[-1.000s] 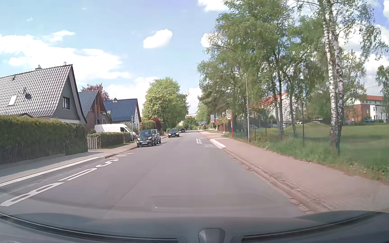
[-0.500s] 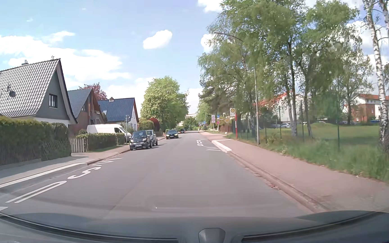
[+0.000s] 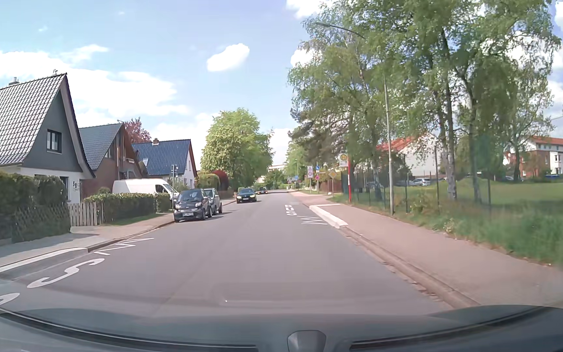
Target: Follow the waypoints while adhering to traffic rules and regulations
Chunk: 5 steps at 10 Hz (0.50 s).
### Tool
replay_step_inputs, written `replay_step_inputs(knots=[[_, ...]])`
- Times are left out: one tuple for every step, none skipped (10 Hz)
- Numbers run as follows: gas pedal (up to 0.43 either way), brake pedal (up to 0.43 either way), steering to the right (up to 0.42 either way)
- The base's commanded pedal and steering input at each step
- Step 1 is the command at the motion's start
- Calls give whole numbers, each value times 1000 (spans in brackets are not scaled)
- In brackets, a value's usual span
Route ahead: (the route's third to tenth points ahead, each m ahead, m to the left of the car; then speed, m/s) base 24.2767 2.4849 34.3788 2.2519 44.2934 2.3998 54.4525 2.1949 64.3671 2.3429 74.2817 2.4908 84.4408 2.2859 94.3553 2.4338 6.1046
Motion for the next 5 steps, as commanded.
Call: replay_step_inputs(knots=[[79,0,-4],[79,0,-5],[79,0,-3],[79,0,-2],[79,0,-1]])
